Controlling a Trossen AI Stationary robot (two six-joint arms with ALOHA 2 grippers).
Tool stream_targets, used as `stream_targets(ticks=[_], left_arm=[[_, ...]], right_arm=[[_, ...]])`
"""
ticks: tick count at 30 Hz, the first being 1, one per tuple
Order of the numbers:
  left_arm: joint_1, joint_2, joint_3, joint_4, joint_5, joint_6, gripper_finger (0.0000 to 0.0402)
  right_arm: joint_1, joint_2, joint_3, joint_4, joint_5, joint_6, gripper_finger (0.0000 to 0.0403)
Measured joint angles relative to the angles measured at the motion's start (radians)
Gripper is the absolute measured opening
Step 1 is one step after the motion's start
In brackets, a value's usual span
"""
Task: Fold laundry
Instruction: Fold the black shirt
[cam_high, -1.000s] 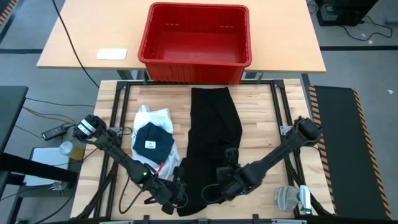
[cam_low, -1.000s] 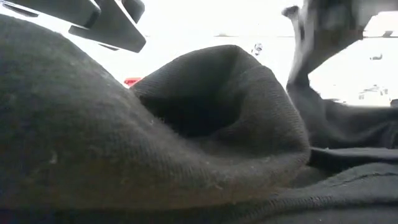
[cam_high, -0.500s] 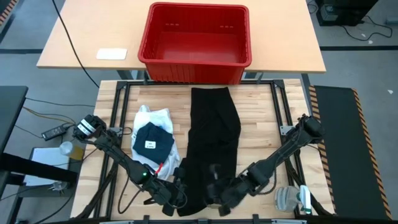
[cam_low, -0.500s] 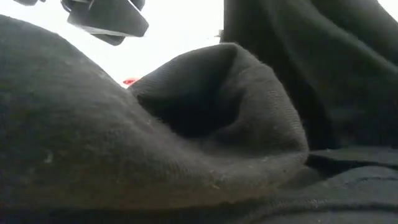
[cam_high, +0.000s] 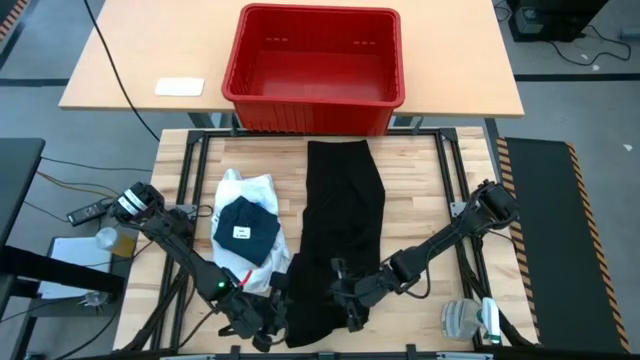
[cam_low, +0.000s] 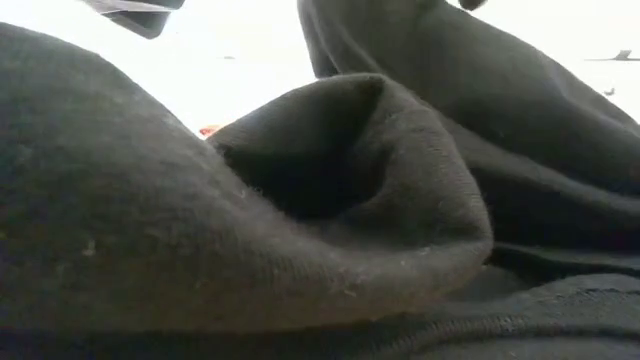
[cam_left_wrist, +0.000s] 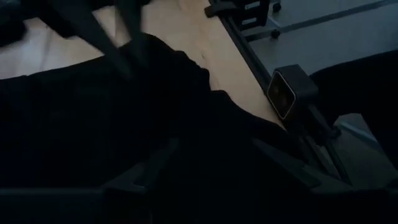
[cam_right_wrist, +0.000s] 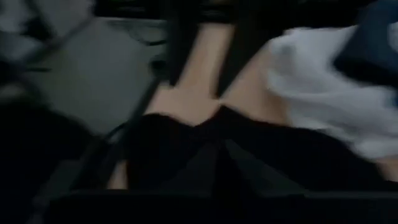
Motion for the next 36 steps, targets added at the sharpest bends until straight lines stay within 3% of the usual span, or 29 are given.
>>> stream_targets(ticks=[2, 9, 11, 14, 18, 20, 23, 28, 32, 36], left_arm=[[0.011, 0.0, 0.0, 0.001, 0.002, 0.0, 0.0194], [0.064, 0.0, 0.0, 0.003, 0.002, -0.002, 0.0194], [0.08, 0.0, 0.0, 0.009, 0.002, -0.003, 0.0194], [0.11, 0.001, 0.0, 0.019, 0.002, -0.004, 0.0194], [0.176, 0.001, 0.0, 0.029, 0.068, -0.019, 0.0194], [0.221, 0.011, 0.001, 0.032, 0.145, -0.004, 0.0194], [0.28, 0.06, 0.0, 0.065, 0.183, 0.063, 0.0194], [0.367, 0.136, 0.002, 0.14, 0.339, 0.2, 0.0194], [0.429, 0.202, 0.0, 0.123, 0.338, 0.218, 0.0194], [0.484, 0.237, 0.002, 0.066, 0.312, 0.24, 0.0194]], right_arm=[[-0.01, 0.0, -0.014, 0.041, -0.078, 0.001, 0.0065], [-0.017, 0.0, 0.022, 0.068, -0.165, -0.02, 0.0224], [-0.014, -0.013, 0.062, -0.03, -0.168, -0.038, 0.0262], [-0.002, -0.057, 0.137, -0.319, -0.103, 0.009, 0.0294], [0.029, -0.096, 0.152, -0.621, 0.03, 0.156, 0.0297], [0.05, -0.086, 0.12, -0.655, 0.117, 0.224, 0.0289], [0.078, -0.081, 0.051, -0.599, 0.203, 0.323, 0.0274], [0.112, -0.061, -0.056, -0.519, 0.211, 0.495, 0.025], [0.139, -0.049, -0.125, -0.34, 0.169, 0.531, 0.0236], [0.167, -0.048, -0.155, -0.273, 0.079, 0.574, 0.0224]])
